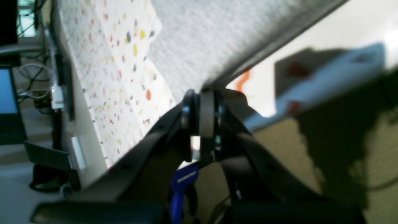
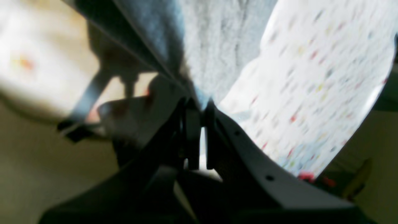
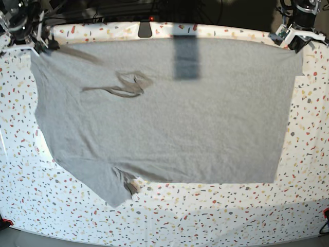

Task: Fold the T-shirt properly
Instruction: 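Pull the shirt edge toward the robot with both grippers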

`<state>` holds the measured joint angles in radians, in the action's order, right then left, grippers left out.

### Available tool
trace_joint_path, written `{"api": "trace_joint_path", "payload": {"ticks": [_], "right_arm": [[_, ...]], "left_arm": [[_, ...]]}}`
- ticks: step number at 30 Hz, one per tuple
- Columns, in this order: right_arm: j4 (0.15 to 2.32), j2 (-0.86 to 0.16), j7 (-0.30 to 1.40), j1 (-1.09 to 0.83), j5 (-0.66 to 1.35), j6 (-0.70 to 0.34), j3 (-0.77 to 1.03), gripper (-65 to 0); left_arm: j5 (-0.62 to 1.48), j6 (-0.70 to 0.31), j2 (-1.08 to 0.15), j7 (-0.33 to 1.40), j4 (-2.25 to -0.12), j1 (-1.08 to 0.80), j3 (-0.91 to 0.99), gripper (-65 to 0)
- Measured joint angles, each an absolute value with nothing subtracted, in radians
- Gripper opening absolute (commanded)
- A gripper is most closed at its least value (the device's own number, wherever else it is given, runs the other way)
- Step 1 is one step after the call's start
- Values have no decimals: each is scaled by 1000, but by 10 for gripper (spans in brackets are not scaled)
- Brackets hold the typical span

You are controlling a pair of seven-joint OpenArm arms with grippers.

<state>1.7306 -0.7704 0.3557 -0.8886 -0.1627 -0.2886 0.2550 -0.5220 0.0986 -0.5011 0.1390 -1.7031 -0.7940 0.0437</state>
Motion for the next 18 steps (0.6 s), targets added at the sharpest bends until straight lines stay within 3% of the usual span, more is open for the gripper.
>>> {"api": "trace_joint_path", "payload": {"ticks": [7, 12, 15, 16, 18], "right_arm": [[1732, -761, 349, -985, -167, -205, 269, -650], [1736, -738, 385, -984, -176, -203, 269, -631], [1750, -736, 467, -984, -176, -212, 269, -479], [1753, -736, 484, -984, -179, -209, 270, -445], [1766, -736, 499, -984, -180, -209, 272, -423]], "left_arm": [[-521, 99, -501, 134, -1748, -834, 44, -650], [-522, 99, -502, 148, -1749, -834, 44, -650], [-519, 102, -502, 176, -1749, -834, 44, -434], [-517, 102, -502, 188, -1749, -834, 44, -390], [-518, 103, -504, 192, -1749, -834, 44, -380]]}}
